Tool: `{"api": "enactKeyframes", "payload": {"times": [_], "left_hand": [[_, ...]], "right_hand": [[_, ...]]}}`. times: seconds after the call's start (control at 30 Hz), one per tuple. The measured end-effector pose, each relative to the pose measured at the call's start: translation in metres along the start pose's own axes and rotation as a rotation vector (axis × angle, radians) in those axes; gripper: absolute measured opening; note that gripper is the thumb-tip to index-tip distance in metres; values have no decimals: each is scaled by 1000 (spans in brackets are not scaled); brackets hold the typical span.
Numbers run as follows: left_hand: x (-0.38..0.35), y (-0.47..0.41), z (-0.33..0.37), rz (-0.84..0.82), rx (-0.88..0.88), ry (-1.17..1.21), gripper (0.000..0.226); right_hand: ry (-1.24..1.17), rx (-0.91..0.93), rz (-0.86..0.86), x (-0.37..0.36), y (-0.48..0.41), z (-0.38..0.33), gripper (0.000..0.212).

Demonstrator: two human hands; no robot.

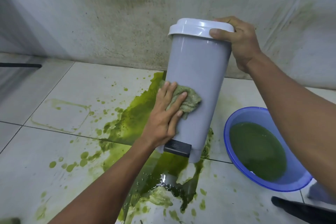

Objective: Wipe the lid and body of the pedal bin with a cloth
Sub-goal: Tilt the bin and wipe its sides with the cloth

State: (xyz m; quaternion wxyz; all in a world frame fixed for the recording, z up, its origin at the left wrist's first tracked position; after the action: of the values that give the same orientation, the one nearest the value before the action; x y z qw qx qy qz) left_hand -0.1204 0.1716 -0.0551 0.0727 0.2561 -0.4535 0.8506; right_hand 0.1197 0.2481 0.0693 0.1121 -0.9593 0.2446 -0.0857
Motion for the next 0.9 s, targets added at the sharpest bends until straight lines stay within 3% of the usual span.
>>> {"api": "enactKeyframes", "payload": {"times": [0.17, 0.37, 0.57, 0.7, 0.9], "left_hand": [[8, 32, -19, 20, 189, 98, 52], [-1, 68, -16, 12, 219, 149, 57], [6, 8, -8, 30, 29, 61, 58], [2, -46, 0, 89, 19, -91, 53], [-1, 10, 11, -63, -166, -165, 54]], "right_hand": [[-5, 1, 11, -4, 3, -3, 19], [8, 35, -1, -12, 6, -7, 16], [-5, 30, -18, -14, 5, -8, 18], [-5, 39, -9, -14, 6, -8, 19], [-11, 25, 2, -6, 7, -4, 20]]}}
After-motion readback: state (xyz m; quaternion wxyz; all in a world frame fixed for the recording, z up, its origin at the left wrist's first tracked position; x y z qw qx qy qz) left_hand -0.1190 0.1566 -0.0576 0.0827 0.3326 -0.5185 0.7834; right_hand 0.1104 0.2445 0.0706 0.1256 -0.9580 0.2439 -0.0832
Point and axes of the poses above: each hand's wrist, its own y-axis away from the middle knuckle, its own x-axis out of the back of the hand, z = x × y, the point moved 8 cm from there along -y, towards the middle knuckle, and after that the axes turned 9 degrees about z, right-handed, at the moved point
